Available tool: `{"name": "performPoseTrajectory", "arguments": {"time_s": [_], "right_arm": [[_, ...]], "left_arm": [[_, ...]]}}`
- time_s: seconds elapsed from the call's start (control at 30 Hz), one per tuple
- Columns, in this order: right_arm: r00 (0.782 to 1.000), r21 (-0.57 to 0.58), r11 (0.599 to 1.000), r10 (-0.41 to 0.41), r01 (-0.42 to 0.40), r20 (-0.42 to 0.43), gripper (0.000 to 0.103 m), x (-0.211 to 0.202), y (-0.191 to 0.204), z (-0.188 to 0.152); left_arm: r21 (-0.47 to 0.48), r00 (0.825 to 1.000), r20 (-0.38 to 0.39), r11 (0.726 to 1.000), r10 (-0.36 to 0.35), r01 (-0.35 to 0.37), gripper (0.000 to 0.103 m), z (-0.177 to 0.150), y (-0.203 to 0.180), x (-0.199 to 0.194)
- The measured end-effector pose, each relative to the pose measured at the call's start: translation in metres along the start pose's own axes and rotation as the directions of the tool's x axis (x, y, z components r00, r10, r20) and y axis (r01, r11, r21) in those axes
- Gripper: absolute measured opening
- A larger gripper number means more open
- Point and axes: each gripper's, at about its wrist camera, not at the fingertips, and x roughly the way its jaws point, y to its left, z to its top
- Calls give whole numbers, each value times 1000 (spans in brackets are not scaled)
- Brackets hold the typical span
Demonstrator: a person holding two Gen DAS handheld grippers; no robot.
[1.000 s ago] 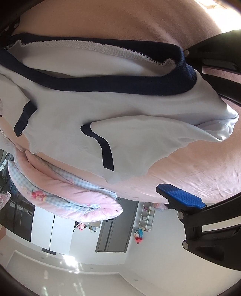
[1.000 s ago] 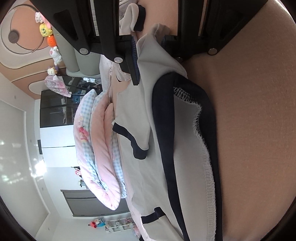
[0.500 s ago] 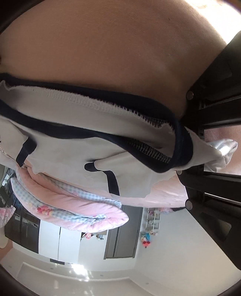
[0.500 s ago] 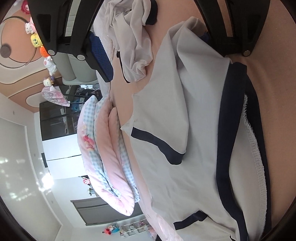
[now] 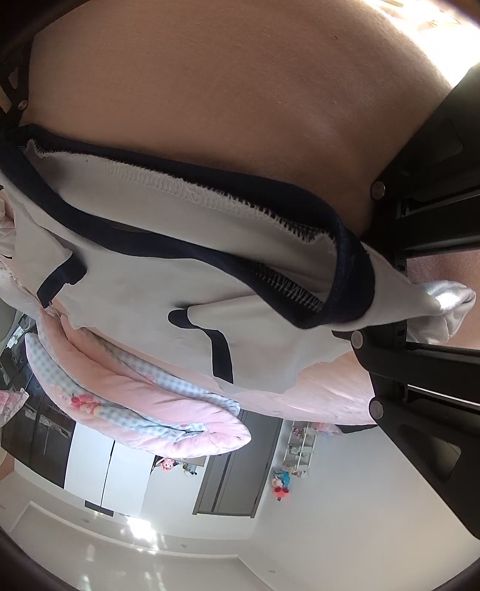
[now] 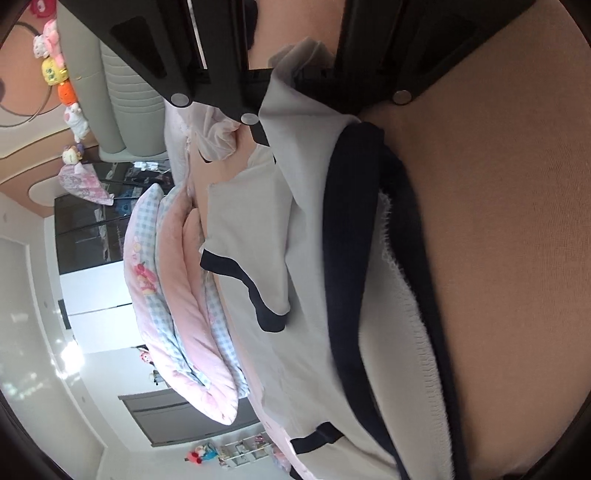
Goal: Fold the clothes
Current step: 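Lift the hem up off the bed with both grippers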
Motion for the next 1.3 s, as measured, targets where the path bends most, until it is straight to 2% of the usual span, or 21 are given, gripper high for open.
{"name": "performPoseTrajectory", "arguments": {"time_s": [0.13,0.33,0.63,0.7,0.87,1.17,1.3], "right_arm": [[1000,31,999,16,-16,7,8,0,-4,-2],[1000,18,1000,9,-9,-3,8,2,-5,0],[998,-67,997,-28,24,-58,7,-1,-1,8],[998,-75,997,-16,12,-63,7,-2,-3,8],[998,-61,998,25,-29,-55,5,-10,-14,5],[996,-79,994,75,-78,-41,4,-40,-24,1],[999,-125,991,43,-44,-7,3,-57,-23,-2]], "left_arm": [[-1,1000,1,1000,-2,2,0,-1,0,-1],[1,1000,1,1000,2,-2,0,-2,-2,-4],[62,999,-43,998,22,-19,1,2,-6,-7],[75,999,-48,997,18,-14,1,2,-5,-8],[65,998,-61,998,8,-4,4,2,1,-14],[79,994,-74,994,81,-75,4,-6,4,-38],[51,993,-84,996,81,-77,4,-5,15,-46]]}}
